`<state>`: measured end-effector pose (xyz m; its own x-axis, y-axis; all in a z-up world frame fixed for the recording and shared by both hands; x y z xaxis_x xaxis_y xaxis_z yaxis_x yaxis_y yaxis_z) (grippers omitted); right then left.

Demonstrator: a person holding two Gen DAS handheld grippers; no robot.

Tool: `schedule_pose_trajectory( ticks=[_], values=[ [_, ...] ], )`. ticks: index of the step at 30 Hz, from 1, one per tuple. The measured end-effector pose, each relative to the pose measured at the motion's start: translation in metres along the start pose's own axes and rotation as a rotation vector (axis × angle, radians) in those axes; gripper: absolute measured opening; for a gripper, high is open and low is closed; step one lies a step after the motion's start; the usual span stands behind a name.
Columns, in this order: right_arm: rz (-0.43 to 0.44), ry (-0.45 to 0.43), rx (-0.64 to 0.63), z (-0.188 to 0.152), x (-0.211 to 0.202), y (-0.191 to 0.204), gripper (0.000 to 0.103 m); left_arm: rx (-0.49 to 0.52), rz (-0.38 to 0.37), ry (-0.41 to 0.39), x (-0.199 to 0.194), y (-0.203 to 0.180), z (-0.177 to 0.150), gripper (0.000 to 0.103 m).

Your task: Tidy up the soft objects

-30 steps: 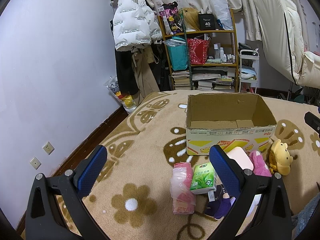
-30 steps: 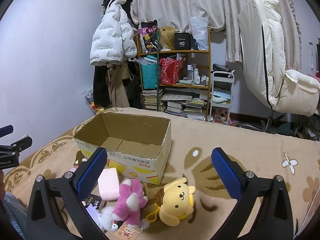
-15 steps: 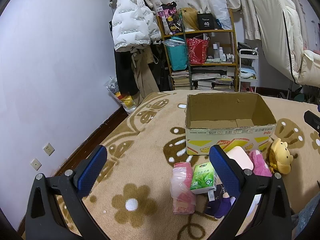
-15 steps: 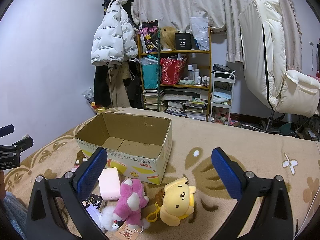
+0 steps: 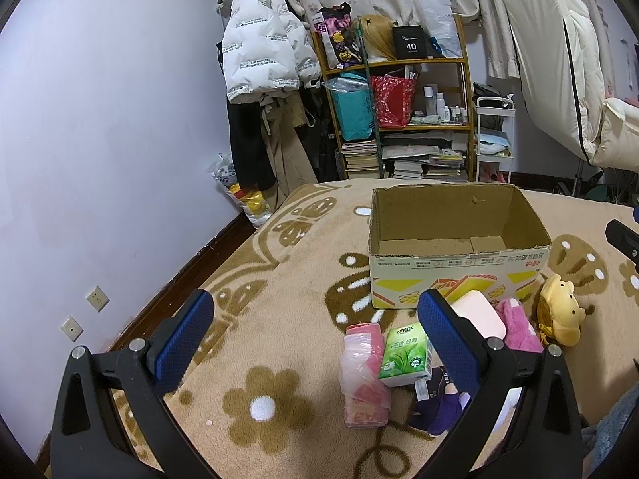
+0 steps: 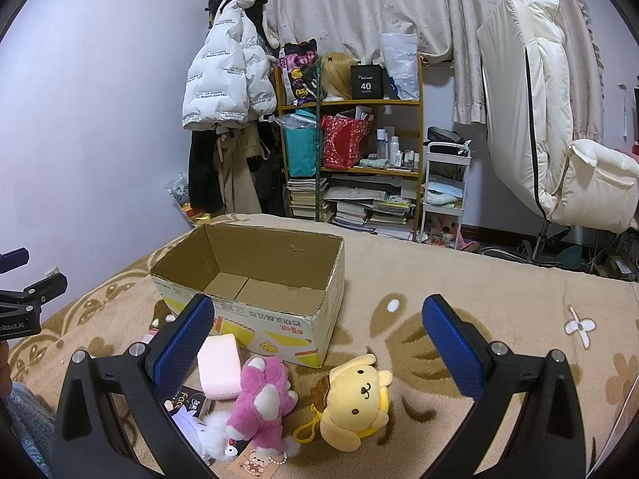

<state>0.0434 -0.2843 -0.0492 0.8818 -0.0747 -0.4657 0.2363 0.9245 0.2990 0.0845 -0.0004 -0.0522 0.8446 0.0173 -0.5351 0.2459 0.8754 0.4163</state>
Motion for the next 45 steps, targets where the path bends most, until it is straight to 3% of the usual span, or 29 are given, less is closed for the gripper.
schedule_pose_trajectory(
  ticks=[27,28,45],
  values=[
    [-0.009,0.025,0.004,-0.002,-0.004,0.002,0.103,0.019,-0.005,0.029,0.006,-0.004,-0.003,0.101],
    [-0.006,0.031,0.005,-0.011,0.012,-0.001,0.103,0.02,-0.007,0.033,0.008,-0.004,-0.003,0.101],
    [0.015,0.133,0.052,-0.015,0.044,-0.007,0.103,0.024,-0.047,0.106,0.041,-0.015,0.008,0.101]
  ],
)
Point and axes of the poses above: each gripper's, at about its wrist camera, not at the fingertips, and x roughly the way its jaws point, y to its left, z to its top, the point moved 10 cm from there along x, roughly the way its jaws point, and after that the axes turned 15 degrees about x, right-handed, at the moved point
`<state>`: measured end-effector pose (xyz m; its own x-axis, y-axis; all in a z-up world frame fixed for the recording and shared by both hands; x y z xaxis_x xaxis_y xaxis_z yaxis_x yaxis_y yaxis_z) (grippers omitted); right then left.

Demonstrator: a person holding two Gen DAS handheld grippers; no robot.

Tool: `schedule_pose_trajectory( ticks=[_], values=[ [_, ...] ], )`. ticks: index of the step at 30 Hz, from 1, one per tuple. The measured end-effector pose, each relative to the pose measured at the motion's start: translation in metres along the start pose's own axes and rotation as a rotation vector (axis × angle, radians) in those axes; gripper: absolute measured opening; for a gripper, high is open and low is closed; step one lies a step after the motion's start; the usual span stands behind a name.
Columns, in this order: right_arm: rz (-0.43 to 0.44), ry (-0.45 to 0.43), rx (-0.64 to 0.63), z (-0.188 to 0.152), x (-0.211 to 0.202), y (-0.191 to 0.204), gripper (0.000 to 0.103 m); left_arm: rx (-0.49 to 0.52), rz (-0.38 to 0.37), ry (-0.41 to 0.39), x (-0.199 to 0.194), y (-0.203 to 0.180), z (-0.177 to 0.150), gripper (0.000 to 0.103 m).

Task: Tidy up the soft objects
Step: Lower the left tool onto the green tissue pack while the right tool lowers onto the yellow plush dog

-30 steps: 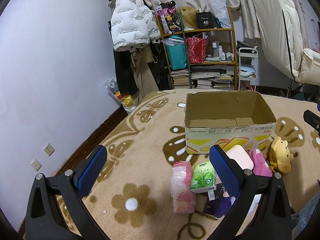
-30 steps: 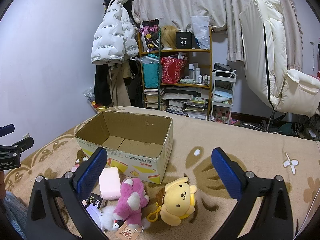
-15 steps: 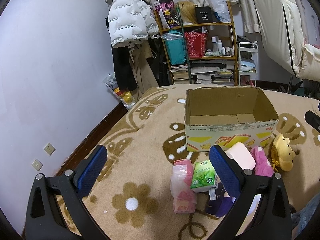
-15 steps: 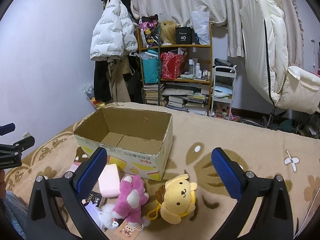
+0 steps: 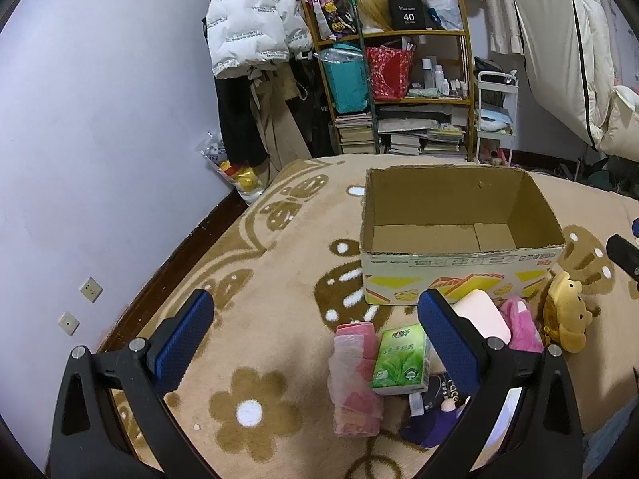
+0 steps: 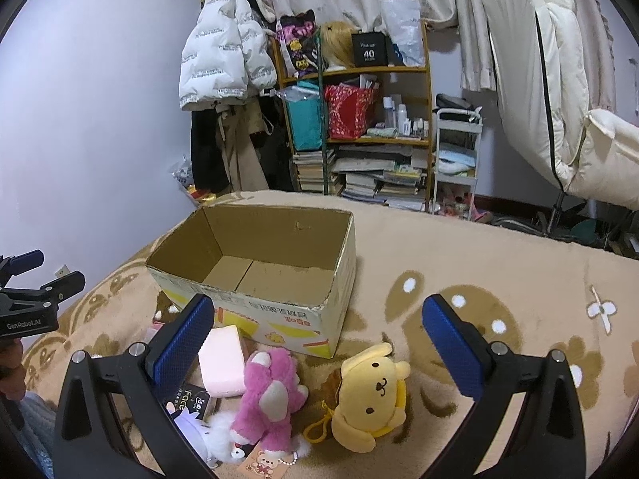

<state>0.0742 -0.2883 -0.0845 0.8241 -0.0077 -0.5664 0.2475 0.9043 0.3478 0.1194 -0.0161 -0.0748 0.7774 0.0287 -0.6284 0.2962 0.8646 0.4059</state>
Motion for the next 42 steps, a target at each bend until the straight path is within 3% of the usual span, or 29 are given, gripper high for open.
schedule_pose_trajectory(
  ticks=[23,42],
  values=[
    [-0.077,0.27,0.117,-0.045,0.067,-0.041,0.103,0.072,-0.153,0.212,0.081,-0.063,-0.029,0.101],
    [-0.121,0.421,0.192,-0.079,0.114,-0.072,0.103,0.15,-0.214,0.388,0.12,-0.097,-0.066,0.101]
  ],
)
Point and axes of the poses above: each gripper's, at about its wrist camera, not at the fingertips, and x roughly the way its jaws point, y to its left, z to its top, the point moved 10 cm from there along x, roughly the way its jaws point, and after that the axes turned 15 degrees about x, right-handed, at the moved point
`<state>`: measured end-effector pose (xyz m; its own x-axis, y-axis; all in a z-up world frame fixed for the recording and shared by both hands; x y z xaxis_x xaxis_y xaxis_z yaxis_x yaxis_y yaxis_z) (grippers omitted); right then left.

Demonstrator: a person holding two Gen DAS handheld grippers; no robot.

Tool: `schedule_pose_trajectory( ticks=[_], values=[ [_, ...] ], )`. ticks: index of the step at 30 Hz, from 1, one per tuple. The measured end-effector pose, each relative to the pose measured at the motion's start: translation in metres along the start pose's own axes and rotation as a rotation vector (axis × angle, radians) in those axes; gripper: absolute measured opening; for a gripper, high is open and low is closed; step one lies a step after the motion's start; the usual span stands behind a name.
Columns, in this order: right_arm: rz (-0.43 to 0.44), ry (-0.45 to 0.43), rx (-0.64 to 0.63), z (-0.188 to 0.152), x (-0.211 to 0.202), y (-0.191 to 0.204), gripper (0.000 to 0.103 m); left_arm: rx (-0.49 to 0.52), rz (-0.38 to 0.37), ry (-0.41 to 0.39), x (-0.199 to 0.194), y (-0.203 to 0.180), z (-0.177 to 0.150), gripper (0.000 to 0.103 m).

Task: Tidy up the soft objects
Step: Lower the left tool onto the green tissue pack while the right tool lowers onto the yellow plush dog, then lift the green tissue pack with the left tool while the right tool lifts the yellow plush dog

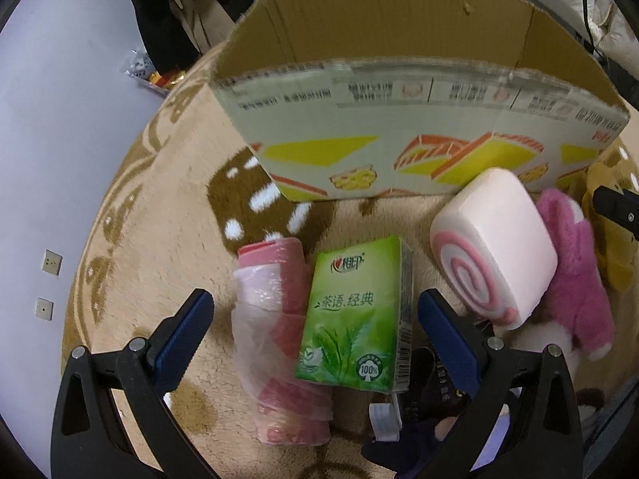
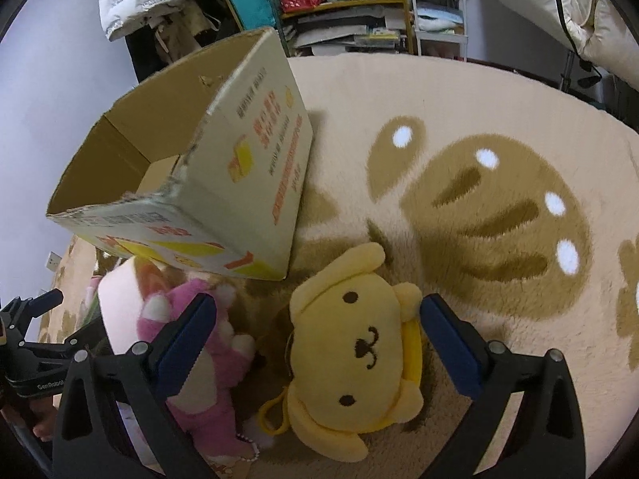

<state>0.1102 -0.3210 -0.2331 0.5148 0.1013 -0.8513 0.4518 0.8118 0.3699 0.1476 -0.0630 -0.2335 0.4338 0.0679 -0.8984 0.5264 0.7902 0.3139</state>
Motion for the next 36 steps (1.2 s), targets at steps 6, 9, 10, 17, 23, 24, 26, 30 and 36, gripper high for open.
schedule_pose_trajectory(
  ticks=[6,9,10,17,23,24,26,30,36],
  values=[
    [-0.016,0.048,0.006,-0.006,0.014,-0.003,0.101,0.02,0.003,0.022,0.007,-0.005,-0.002,0.101],
    [-0.019,0.049,0.002,-0.006,0.015,-0.003,0.1,0.028,0.0,0.023,0.007,-0.008,-0.003,0.096],
    [-0.023,0.049,0.001,-0.006,0.015,-0.003,0.099,0.032,-0.003,0.024,0.007,-0.009,-0.003,0.092],
    [-0.052,0.043,-0.011,-0.003,0.015,-0.01,0.082,0.037,-0.077,0.0,0.001,-0.022,-0.002,0.062],
    [-0.04,0.044,0.001,-0.003,0.012,-0.013,0.072,0.019,-0.109,-0.005,-0.002,-0.025,-0.002,0.052],
    [-0.043,0.049,0.0,-0.004,0.012,-0.015,0.071,0.017,-0.111,-0.003,-0.002,-0.026,-0.003,0.051],
    [-0.051,0.053,-0.01,-0.004,0.013,-0.015,0.07,0.011,-0.115,-0.004,-0.003,-0.023,-0.004,0.05],
    [-0.067,0.061,-0.021,-0.009,0.015,-0.015,0.07,-0.008,-0.116,-0.016,-0.006,-0.017,-0.006,0.05],
    [-0.081,0.056,-0.021,-0.009,0.014,-0.014,0.061,-0.043,-0.106,-0.075,-0.024,-0.007,-0.001,0.05]
  ],
)
Point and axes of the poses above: each gripper's, at about its wrist camera, not at the fingertips, and x roughly the way its jaws point, y to its left, z to its top, the point moved 10 cm from there along x, roughly the way its jaws point, and after that the axes turned 15 degrees about x, right-handed, at the moved point
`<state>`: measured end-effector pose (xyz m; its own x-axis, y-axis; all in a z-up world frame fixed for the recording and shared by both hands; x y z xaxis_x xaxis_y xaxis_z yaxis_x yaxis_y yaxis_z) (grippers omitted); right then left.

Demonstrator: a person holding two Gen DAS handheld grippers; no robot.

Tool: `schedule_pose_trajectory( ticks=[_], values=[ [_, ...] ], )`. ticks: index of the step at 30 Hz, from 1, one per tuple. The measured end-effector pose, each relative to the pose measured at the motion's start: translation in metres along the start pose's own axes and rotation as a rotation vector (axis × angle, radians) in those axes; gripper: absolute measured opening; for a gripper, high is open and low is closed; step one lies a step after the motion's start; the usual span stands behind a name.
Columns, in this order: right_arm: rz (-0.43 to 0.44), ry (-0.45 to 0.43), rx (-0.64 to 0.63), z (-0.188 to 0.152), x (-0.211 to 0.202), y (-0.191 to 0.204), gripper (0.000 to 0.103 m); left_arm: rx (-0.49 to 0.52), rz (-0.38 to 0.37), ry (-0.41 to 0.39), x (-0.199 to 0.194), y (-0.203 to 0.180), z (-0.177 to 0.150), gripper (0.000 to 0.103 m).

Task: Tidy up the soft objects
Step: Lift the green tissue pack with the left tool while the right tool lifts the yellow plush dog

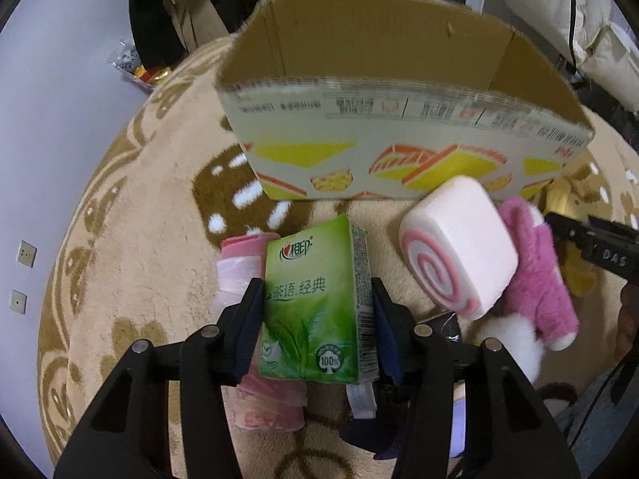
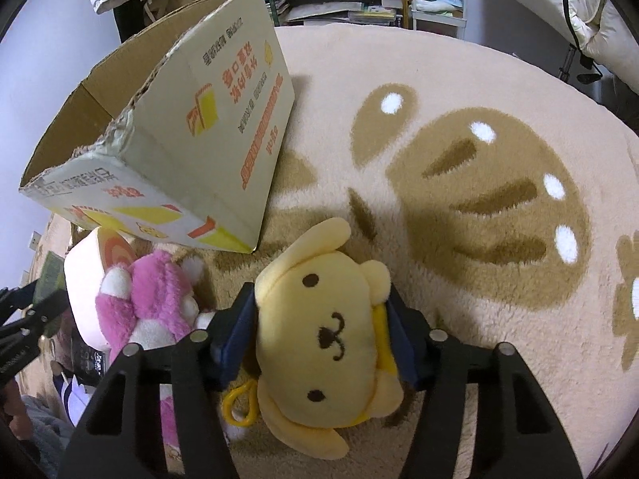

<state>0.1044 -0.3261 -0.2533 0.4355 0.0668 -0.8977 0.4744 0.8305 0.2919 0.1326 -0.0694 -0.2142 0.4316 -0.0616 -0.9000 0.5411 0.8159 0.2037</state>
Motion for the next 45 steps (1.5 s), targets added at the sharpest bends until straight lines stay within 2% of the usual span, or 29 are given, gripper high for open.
schedule_pose_trajectory(
  ticks=[3,6,16,21,24,30,36,45],
  values=[
    [0.012,-0.011,0.011,-0.001,-0.006,-0.002,0.055,-0.005,0.01,-0.035,-0.01,0.001,0.004,0.05],
    [0.047,-0.042,0.02,0.001,-0.019,0.0,0.054,-0.011,0.017,-0.077,-0.023,0.002,0.007,0.05],
    [0.154,-0.28,-0.061,0.008,-0.103,0.036,0.054,-0.049,0.061,-0.268,-0.082,0.011,0.022,0.05],
    [0.223,-0.379,-0.085,0.009,-0.145,0.057,0.054,-0.043,0.116,-0.36,-0.115,0.017,0.033,0.05],
    [0.252,-0.416,-0.104,0.012,-0.161,0.068,0.054,-0.033,0.148,-0.411,-0.136,0.017,0.043,0.05],
    [0.328,-0.46,-0.104,0.027,-0.187,0.087,0.055,-0.034,0.164,-0.501,-0.174,0.017,0.064,0.05],
    [0.352,-0.496,-0.132,0.046,-0.195,0.104,0.055,-0.031,0.17,-0.523,-0.182,0.021,0.083,0.05],
    [0.362,-0.516,-0.168,0.073,-0.184,0.129,0.056,-0.068,0.145,-0.551,-0.178,0.038,0.118,0.05]
  ],
)
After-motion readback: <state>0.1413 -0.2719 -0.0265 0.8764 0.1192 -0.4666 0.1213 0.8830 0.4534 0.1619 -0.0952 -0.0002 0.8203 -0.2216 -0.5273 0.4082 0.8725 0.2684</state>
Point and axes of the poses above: each gripper's, at about its wrist camera, not at the fingertips, and x roughly the way its jaws point, y to its left, z to its top, the point moved 10 cm from there along x, roughly the way its jaws point, and after that the axes turned 15 degrees about x, right-handed, at the moved point
